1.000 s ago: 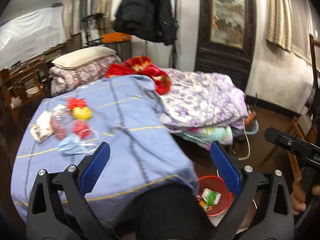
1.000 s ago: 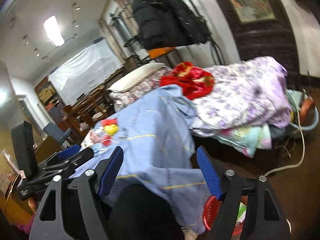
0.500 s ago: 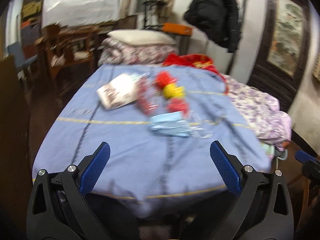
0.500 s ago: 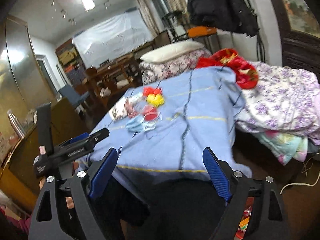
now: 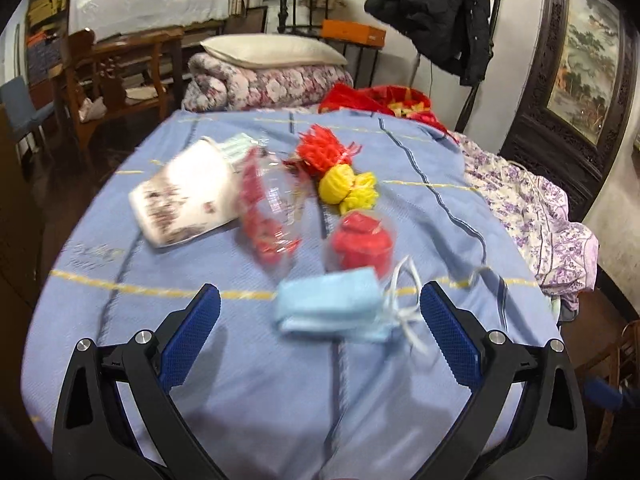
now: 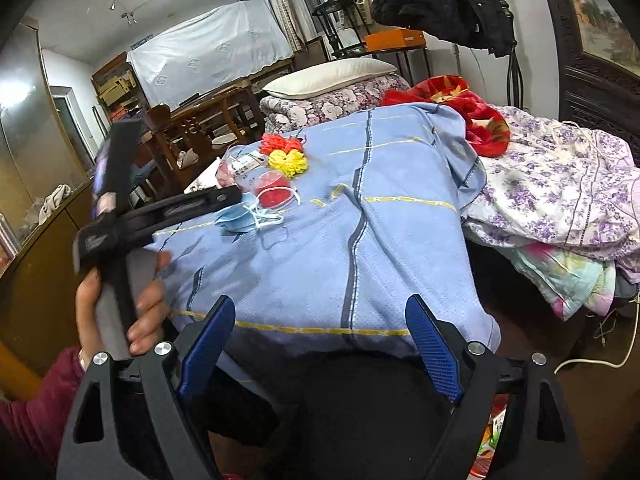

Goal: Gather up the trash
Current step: 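Grasp the red round plastic container with the right tool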

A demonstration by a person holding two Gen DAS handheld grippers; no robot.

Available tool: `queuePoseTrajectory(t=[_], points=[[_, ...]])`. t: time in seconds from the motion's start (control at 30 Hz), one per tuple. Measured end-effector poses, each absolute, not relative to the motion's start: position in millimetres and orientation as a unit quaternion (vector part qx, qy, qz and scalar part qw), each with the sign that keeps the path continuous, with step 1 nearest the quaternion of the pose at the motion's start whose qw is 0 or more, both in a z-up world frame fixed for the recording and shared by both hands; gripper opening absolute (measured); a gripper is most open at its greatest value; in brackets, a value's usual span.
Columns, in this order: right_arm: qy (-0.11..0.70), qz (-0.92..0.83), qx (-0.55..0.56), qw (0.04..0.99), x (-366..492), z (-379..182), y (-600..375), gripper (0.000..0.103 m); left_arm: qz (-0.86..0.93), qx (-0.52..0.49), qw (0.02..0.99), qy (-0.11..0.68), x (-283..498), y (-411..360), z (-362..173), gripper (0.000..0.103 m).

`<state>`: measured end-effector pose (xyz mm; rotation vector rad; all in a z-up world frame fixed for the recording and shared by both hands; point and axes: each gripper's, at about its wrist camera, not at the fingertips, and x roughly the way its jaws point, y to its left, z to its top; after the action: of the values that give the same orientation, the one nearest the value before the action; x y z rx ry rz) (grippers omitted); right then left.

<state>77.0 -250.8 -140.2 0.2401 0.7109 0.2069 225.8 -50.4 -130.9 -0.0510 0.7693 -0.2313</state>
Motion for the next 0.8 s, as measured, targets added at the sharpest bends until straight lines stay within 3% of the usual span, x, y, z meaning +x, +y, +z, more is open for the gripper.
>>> queuePoseTrajectory(t=[0.2, 0.53, 0.8], points=[[0.342, 0.094, 0.124, 0.927, 84.0, -138.8, -252.9, 0.086, -0.08, -0.008, 0.902, 0.424, 245.7, -48.0, -158.8, 0.096], [0.331, 0.133, 0.132, 0.925, 144.8, -136.1, -220.2, 0.085, -0.043, 0.01, 0.923, 0.383, 199.0, 10.3, -167.1, 0.097], [0.343, 0.126, 0.132, 0.921, 223.8, -145.1, -186.2, 0.085, -0.035, 0.017, 0.925, 0.378, 195.9, 9.2, -167.1, 0.097]])
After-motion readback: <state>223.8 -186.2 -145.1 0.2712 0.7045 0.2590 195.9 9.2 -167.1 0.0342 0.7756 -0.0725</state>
